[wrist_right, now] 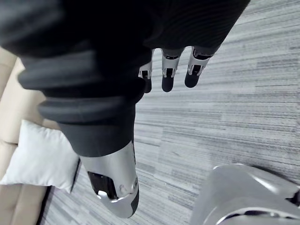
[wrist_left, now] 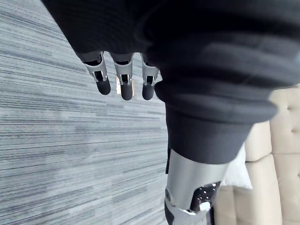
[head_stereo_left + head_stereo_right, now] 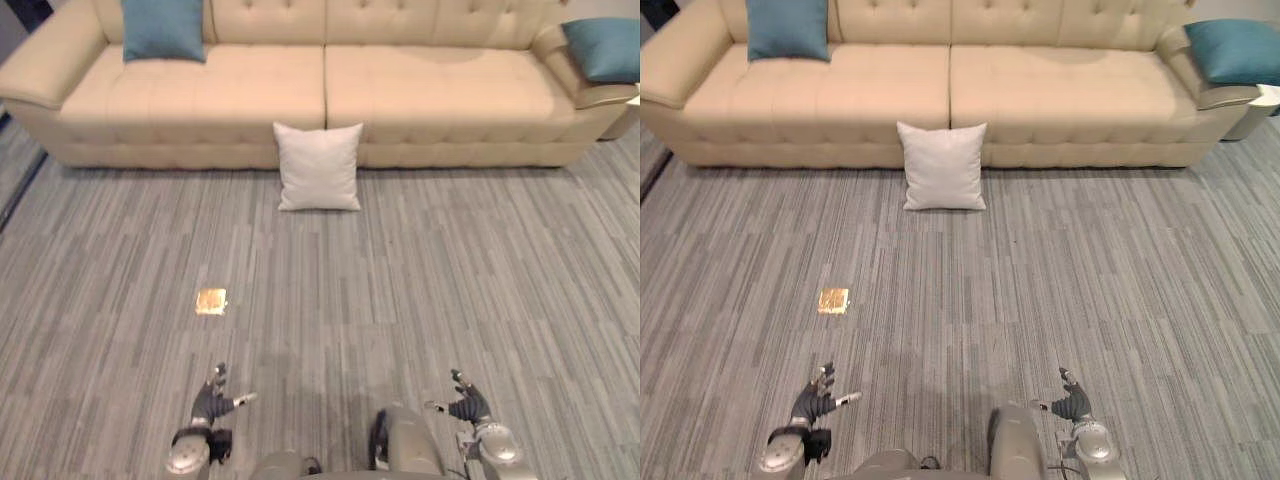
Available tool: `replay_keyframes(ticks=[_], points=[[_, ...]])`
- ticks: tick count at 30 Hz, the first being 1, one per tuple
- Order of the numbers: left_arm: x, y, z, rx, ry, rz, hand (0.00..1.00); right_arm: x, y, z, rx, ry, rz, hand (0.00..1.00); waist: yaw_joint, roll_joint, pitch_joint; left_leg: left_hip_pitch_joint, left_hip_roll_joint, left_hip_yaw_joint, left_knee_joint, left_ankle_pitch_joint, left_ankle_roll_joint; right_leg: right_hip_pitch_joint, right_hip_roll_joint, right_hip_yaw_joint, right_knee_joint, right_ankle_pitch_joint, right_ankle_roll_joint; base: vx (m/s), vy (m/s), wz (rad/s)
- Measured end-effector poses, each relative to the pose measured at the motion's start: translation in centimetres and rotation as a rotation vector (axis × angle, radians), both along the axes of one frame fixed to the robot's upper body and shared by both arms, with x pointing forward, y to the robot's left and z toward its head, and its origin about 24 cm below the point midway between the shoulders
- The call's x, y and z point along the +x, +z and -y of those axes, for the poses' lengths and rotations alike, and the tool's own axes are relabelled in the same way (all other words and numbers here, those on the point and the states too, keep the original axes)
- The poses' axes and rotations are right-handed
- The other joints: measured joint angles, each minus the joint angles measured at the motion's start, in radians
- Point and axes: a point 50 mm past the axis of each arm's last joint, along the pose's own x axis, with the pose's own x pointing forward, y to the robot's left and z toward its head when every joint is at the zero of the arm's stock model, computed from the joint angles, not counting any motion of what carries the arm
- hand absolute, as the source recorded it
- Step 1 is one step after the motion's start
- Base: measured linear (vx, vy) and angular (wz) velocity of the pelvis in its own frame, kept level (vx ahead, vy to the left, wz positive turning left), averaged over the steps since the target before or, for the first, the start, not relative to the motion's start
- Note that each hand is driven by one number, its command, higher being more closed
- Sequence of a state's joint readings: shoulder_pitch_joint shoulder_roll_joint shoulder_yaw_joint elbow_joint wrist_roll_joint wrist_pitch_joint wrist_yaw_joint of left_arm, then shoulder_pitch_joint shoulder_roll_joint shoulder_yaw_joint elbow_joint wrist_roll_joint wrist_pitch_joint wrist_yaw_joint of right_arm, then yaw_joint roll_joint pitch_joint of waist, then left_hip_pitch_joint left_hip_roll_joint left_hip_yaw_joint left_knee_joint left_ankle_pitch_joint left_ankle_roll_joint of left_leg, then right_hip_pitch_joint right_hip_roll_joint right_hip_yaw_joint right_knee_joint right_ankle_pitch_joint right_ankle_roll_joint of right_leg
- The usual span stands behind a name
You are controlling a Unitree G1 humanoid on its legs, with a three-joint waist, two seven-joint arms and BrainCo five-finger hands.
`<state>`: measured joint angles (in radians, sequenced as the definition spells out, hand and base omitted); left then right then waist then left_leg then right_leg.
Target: Pick up cushions and gather them together orderly.
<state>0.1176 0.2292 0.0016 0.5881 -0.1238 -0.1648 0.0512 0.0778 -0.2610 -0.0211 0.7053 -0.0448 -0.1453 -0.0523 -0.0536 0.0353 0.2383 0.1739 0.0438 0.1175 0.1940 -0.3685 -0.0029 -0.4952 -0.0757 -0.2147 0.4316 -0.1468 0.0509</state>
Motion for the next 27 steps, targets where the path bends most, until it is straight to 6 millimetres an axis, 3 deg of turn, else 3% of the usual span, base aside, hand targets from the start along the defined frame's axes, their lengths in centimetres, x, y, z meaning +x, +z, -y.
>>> replay_keyframes(ticks=[1,2,3,4,5,6,7,8,9,10,13,15,16,17,18,19,20,21,22,23,24,25,27], points=[[0.1,0.1,0.0,-0.001,-0.001,0.004,0.00,-0.1,0.1,0.0,0.001,-0.002,0.004,0.00,-0.005,-0.011,-0.006,0.017,0.002,-0.008,0.006,-0.005,-0.014,-0.005,0.000,-0.001,-0.018,0.035,-0.022,0.67,-0.134,0.78],[0.0,-0.1,0.1,-0.004,0.000,-0.001,0.00,-0.3,0.1,0.0,0.002,-0.003,0.005,0.00,-0.026,-0.014,-0.008,0.036,0.013,-0.021,0.061,-0.026,-0.052,-0.001,-0.003,0.000,0.012,0.155,-0.082,0.71,-0.163,0.52],[-0.1,-0.3,0.8,-0.025,0.002,-0.007,0.00,0.0,0.2,0.0,-0.002,-0.002,0.013,0.00,-0.023,0.018,-0.003,-0.003,0.052,-0.002,0.185,-0.004,-0.110,0.010,0.007,-0.024,0.078,0.087,-0.100,0.86,-0.228,0.39],[0.0,-0.3,1.0,-0.030,-0.004,-0.006,0.00,0.4,0.4,-0.2,0.004,0.006,0.028,0.00,-0.021,0.017,-0.002,-0.067,0.077,0.017,0.331,0.064,-0.143,0.028,0.006,-0.027,0.086,0.044,-0.102,0.87,-0.242,0.10],[0.1,-0.4,1.3,-0.040,-0.013,-0.006,0.00,0.7,0.5,-0.5,0.006,0.016,0.034,0.00,-0.017,0.024,0.005,-0.166,0.122,0.045,0.560,0.204,-0.114,0.093,0.018,-0.033,0.053,0.010,-0.111,0.73,-0.228,0.15],[0.1,-0.4,1.4,-0.044,-0.013,-0.005,0.00,0.7,0.5,-0.5,0.006,0.019,0.034,0.00,-0.015,0.030,0.014,-0.207,0.161,0.062,0.675,0.203,-0.102,0.146,0.034,-0.036,0.023,0.002,-0.115,0.58,-0.166,0.10],[0.1,-0.4,1.4,-0.044,-0.011,-0.007,0.00,0.7,0.4,-0.8,0.012,0.023,0.033,0.00,-0.013,0.029,0.024,-0.252,0.208,0.094,0.819,0.171,-0.060,0.226,0.059,-0.031,-0.025,-0.006,-0.125,0.55,-0.130,0.01],[0.1,-0.4,1.3,-0.043,-0.011,-0.008,0.00,0.8,0.4,-1.2,0.026,0.013,0.039,0.00,0.004,0.010,0.039,-0.300,0.226,0.121,0.912,0.141,-0.011,0.336,0.065,-0.023,-0.086,-0.014,-0.136,0.67,-0.127,-0.03],[0.1,-0.4,1.4,-0.044,-0.014,-0.004,0.00,0.8,0.4,-1.3,0.034,0.006,0.045,0.00,0.015,-0.015,0.047,-0.359,0.214,0.149,0.920,0.123,0.016,0.433,0.059,0.002,-0.157,-0.015,-0.136,0.79,-0.115,-0.02],[0.2,-0.4,1.4,-0.043,-0.014,-0.003,0.00,0.9,0.5,-1.3,0.039,0.002,0.051,0.00,0.019,-0.023,0.049,-0.398,0.209,0.165,0.903,0.122,0.018,0.471,0.057,0.007,-0.190,-0.015,-0.135,0.76,-0.063,-0.09],[0.2,-0.3,1.3,-0.044,-0.017,-0.003,0.00,1.8,1.1,-0.8,0.040,-0.013,0.086,0.00,0.047,-0.034,0.055,-0.589,0.131,0.171,0.595,0.128,0.008,0.587,0.028,0.042,-0.289,-0.056,-0.089,0.59,0.034,-0.38],[-0.3,-0.6,1.4,-0.048,-0.012,-0.020,0.00,1.9,1.1,-0.7,0.045,-0.030,0.085,0.00,0.066,-0.028,0.053,-0.618,0.074,0.112,0.258,0.202,-0.063,0.646,0.015,0.071,-0.323,-0.081,-0.064,0.56,0.159,-0.64],[-0.9,-0.9,1.4,-0.051,-0.007,-0.035,0.00,1.6,0.8,-0.4,0.041,-0.036,0.067,0.00,0.079,-0.005,0.043,-0.609,0.065,0.063,0.063,0.294,-0.072,0.691,0.026,0.103,-0.344,-0.105,-0.044,0.76,0.287,-0.86],[-1.6,-1.3,1.0,-0.046,0.010,-0.061,0.00,1.3,0.4,-0.7,0.051,-0.039,0.049,0.00,0.089,-0.024,0.028,-0.616,0.052,0.047,0.133,0.400,-0.005,0.716,0.004,0.135,-0.329,-0.147,-0.024,0.63,0.274,-0.81],[-1.6,-1.4,0.9,-0.045,0.017,-0.064,0.00,1.2,0.3,-0.9,0.057,-0.040,0.046,0.00,0.090,-0.039,0.018,-0.626,0.037,0.054,0.174,0.387,0.021,0.707,-0.020,0.144,-0.297,-0.156,-0.010,0.64,0.281,-0.44],[-1.6,-1.4,1.0,-0.047,0.017,-0.063,0.00,0.9,0.1,-1.0,0.062,-0.043,0.041,0.00,0.084,-0.058,0.004,-0.633,0.018,0.080,0.233,0.320,0.039,0.672,-0.061,0.159,-0.183,-0.165,0.006,0.66,0.290,-0.20],[-1.6,-1.5,1.2,-0.049,0.011,-0.067,0.00,0.7,0.0,-1.0,0.062,-0.044,0.032,0.00,0.072,-0.063,0.004,-0.605,0.000,0.098,0.270,0.261,0.070,0.606,-0.093,0.185,0.012,-0.146,0.038,0.67,0.288,-0.15],[-1.7,-1.6,1.2,-0.049,0.011,-0.072,0.00,0.6,-0.1,-1.1,0.065,-0.044,0.027,0.00,0.068,-0.067,0.005,-0.582,-0.010,0.105,0.276,0.238,0.077,0.565,-0.109,0.198,0.113,-0.119,0.073,0.78,0.325,-0.22],[-2.1,-1.8,1.0,-0.045,0.014,-0.093,0.00,0.0,-0.7,-1.5,0.077,-0.045,0.000,0.00,0.064,-0.068,0.010,-0.454,-0.041,0.126,0.272,0.168,0.102,0.430,-0.141,0.226,0.512,-0.059,0.113,0.63,0.244,-0.17],[-2.1,-1.8,0.9,-0.044,0.015,-0.094,0.00,-0.1,-0.7,-1.6,0.078,-0.044,-0.005,0.00,0.064,-0.067,0.010,-0.432,-0.044,0.126,0.267,0.161,0.106,0.416,-0.145,0.224,0.556,-0.065,0.103,0.73,0.250,-0.18],[-2.3,-1.9,0.7,-0.039,0.016,-0.099,0.00,-0.4,-1.0,-2.0,0.081,-0.023,-0.021,0.00,0.055,-0.061,0.011,-0.336,-0.052,0.127,0.234,0.139,0.111,0.366,-0.145,0.191,0.654,-0.094,0.050,0.46,0.127,-0.10],[-2.4,-1.9,0.7,-0.036,0.017,-0.099,0.00,-0.4,-1.1,-2.3,0.081,-0.008,-0.023,0.00,0.051,-0.056,0.013,-0.289,-0.052,0.127,0.209,0.136,0.113,0.337,-0.139,0.163,0.662,-0.109,0.026,0.52,0.121,-0.08],[-2.1,-1.6,0.2,-0.019,0.015,-0.089,0.00,0.3,-0.8,-2.9,0.083,0.027,-0.006,0.00,0.034,-0.036,0.016,-0.169,-0.043,0.108,0.116,0.136,0.113,0.243,-0.095,0.056,0.495,-0.149,-0.012,0.47,0.058,0.15]])
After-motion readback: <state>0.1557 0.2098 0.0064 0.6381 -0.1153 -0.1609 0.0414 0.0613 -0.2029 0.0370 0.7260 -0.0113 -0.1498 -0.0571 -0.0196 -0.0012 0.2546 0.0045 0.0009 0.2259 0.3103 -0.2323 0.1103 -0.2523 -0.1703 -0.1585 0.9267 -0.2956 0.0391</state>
